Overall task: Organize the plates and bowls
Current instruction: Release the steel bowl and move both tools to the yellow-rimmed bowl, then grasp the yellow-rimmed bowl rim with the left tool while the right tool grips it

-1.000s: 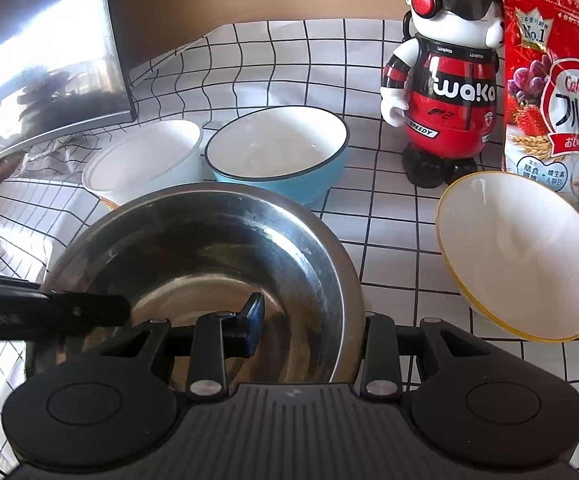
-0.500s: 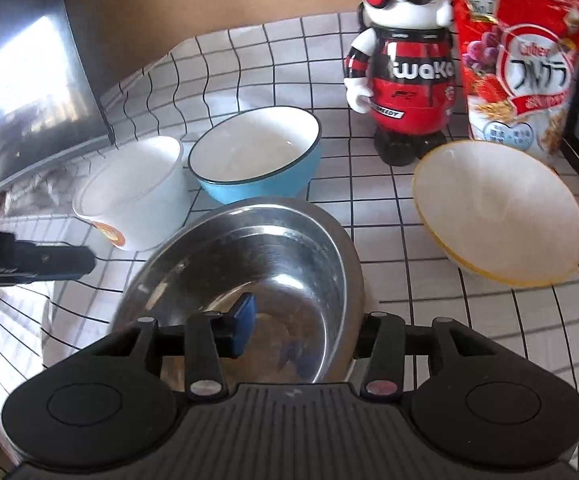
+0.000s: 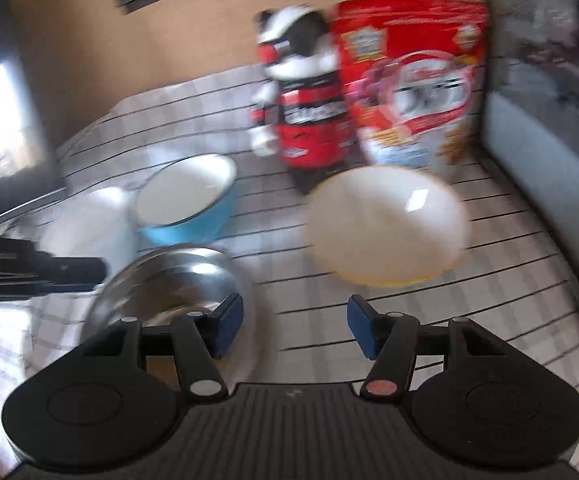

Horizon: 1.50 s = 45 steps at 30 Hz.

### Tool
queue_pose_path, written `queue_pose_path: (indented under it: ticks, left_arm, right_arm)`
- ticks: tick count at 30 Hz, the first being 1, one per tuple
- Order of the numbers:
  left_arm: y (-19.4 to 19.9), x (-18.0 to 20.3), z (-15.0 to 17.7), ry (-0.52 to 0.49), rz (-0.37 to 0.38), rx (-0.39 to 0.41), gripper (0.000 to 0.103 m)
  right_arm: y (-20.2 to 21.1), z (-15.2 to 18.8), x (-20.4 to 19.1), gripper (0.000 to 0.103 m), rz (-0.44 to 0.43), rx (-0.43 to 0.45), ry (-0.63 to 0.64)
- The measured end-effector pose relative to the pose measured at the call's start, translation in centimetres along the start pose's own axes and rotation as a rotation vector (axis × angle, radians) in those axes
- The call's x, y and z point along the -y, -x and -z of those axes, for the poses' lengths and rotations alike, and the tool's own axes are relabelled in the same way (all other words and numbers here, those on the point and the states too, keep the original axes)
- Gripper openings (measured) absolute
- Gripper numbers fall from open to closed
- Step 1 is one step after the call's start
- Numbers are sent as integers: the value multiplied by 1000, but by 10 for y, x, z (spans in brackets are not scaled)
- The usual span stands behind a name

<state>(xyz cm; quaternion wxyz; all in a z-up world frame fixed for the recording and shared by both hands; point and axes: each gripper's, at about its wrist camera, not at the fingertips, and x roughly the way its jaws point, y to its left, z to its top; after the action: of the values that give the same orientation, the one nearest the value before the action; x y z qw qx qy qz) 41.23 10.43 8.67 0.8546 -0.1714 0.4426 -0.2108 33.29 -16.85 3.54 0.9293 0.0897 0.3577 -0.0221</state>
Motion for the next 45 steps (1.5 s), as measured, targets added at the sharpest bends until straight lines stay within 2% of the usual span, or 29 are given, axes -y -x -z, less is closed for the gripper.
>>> queue_pose_path:
  ticks: [4, 7, 11, 16, 21, 24, 28, 30, 32, 34, 40, 45]
  left_arm:
    - [-12, 25, -5, 35, 49, -13, 26]
    - [-35, 51, -11, 61, 5, -48, 26]
    - [-69, 89, -24, 17, -37, -66, 26]
    - [-125, 112, -41, 24, -114, -135, 26]
    - [-167, 116, -51, 3, -222, -202, 26]
    - [-189, 115, -54, -7, -220, -257, 26]
    - [-217, 117, -56, -58, -230, -316, 26]
    - [-224, 117, -56, -62, -214, -334, 26]
    - [-231, 117, -54, -63, -198, -350, 31]
    - [-235, 118, -49, -92, -195, -360, 32]
    - [-232, 119, -40, -94, -197, -370, 29]
    - [-217, 132, -10, -86, -208, -414, 29]
  right_arm:
    - [-2, -16, 43, 58, 32, 18, -26]
    - [-9, -32, 75, 58, 42, 33, -48]
    - [-30, -52, 105, 58, -28, 14, -68]
    - [-58, -72, 113, 58, -75, -16, -2]
    - [-88, -80, 124, 58, -101, -79, -27]
    - [-102, -81, 128, 58, -131, -103, -41]
    - [-120, -82, 130, 57, -120, -124, -48]
    - [-127, -81, 130, 52, -139, -153, -59]
    - [-134, -78, 131, 46, -167, -183, -74]
    - [-137, -75, 132, 32, -213, -212, -106]
    - [-130, -67, 134, 28, -210, -238, -138]
    - [-106, -46, 132, 28, -145, -245, -82]
